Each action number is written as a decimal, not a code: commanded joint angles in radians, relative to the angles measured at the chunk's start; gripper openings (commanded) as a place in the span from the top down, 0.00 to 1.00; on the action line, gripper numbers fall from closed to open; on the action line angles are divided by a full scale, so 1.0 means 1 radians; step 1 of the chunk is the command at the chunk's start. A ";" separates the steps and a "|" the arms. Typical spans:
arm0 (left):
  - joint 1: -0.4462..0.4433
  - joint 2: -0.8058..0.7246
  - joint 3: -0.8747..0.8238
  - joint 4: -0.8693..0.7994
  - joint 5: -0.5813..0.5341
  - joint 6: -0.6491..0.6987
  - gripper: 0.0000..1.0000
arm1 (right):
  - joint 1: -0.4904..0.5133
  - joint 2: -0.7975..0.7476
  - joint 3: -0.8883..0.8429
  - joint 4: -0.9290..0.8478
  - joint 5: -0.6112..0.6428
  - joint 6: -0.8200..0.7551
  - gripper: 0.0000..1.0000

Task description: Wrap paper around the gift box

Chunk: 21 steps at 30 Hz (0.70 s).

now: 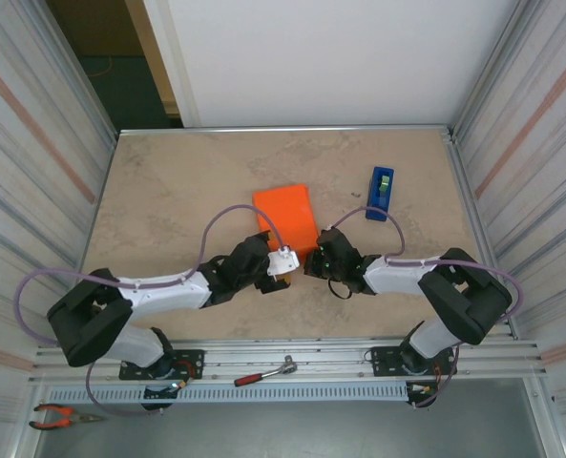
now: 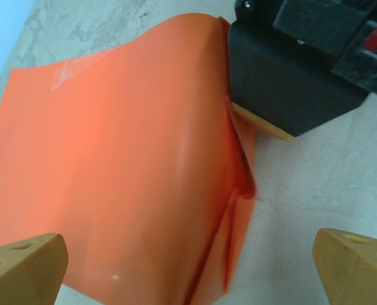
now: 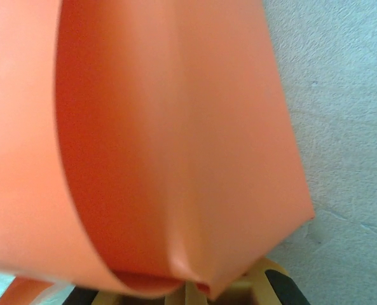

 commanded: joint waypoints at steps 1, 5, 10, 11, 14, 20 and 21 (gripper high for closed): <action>-0.013 0.038 -0.001 0.131 -0.070 0.095 0.01 | -0.010 -0.013 0.026 0.003 -0.009 -0.018 1.00; -0.015 0.076 0.000 0.177 -0.062 0.106 0.01 | -0.011 -0.010 0.027 0.003 -0.009 -0.019 1.00; -0.016 0.116 0.019 0.189 -0.057 0.112 0.01 | -0.015 -0.007 0.027 0.004 -0.012 -0.015 1.00; -0.016 0.120 0.017 0.194 -0.050 0.111 0.01 | -0.016 -0.007 0.028 0.003 -0.011 -0.016 1.00; -0.017 0.138 0.023 0.188 -0.048 0.110 0.01 | -0.020 -0.011 0.028 0.002 -0.011 -0.016 1.00; -0.015 0.177 0.038 0.189 -0.072 0.101 0.02 | -0.020 -0.014 0.026 -0.001 -0.012 -0.014 1.00; -0.015 0.181 0.044 0.183 -0.081 0.097 0.04 | -0.021 -0.012 0.025 0.002 -0.012 -0.012 1.00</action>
